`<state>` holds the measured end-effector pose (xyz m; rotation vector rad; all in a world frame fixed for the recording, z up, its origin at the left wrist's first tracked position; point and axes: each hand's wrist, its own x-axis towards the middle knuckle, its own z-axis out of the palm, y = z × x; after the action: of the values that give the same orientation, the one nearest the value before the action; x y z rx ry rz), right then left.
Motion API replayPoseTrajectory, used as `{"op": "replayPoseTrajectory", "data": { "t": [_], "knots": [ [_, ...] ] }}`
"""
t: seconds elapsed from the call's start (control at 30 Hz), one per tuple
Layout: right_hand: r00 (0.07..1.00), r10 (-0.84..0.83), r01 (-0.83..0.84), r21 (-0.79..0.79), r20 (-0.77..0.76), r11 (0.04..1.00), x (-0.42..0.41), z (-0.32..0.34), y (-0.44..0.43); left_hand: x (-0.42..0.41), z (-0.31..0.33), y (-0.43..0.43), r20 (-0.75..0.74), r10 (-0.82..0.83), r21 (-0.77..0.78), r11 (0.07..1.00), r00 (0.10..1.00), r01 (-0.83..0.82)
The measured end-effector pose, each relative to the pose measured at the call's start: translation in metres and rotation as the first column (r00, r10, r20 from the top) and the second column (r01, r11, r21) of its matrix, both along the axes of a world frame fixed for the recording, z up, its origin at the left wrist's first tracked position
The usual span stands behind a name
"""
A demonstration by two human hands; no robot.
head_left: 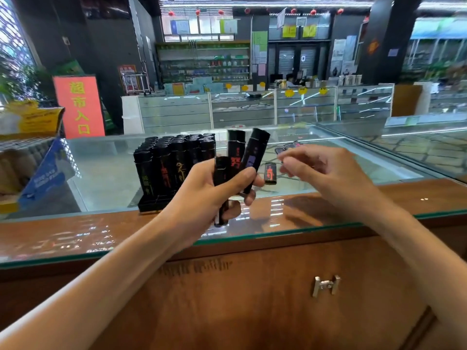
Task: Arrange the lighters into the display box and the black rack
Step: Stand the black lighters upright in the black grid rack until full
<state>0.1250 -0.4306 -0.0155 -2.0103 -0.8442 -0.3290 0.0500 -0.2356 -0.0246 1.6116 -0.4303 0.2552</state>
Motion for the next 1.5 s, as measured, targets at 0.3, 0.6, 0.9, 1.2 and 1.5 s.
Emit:
{"op": "replayPoseTrajectory", "data": {
  "t": [0.3,0.6,0.9,1.2,1.5],
  "knots": [
    [0.866,0.419,-0.26,0.47,-0.272,0.844,-0.031,0.003,0.076,-0.027,-0.015,0.034,0.038,0.156,-0.059,0.986,0.987,-0.154],
    [0.814,0.437,-0.256,0.438,-0.383,0.862,-0.012,0.011,0.087,-0.055,-0.021,0.091,0.057,0.37,-0.134,0.923,0.927,-0.36],
    [0.756,0.51,-0.358,0.393,-0.411,0.847,0.001,0.01,0.1,-0.059,-0.017,0.111,-0.006,0.306,-0.238,0.924,0.952,-0.299],
    [0.912,0.324,-0.274,0.215,-0.252,0.938,-0.002,0.017,0.118,-0.061,-0.018,0.122,-0.033,0.303,-0.207,0.93,0.953,-0.303],
    [0.857,0.428,-0.367,0.244,-0.287,0.898,0.003,0.021,0.121,-0.063,-0.02,0.122,-0.026,0.29,-0.224,0.931,0.957,-0.289]
  ]
}}
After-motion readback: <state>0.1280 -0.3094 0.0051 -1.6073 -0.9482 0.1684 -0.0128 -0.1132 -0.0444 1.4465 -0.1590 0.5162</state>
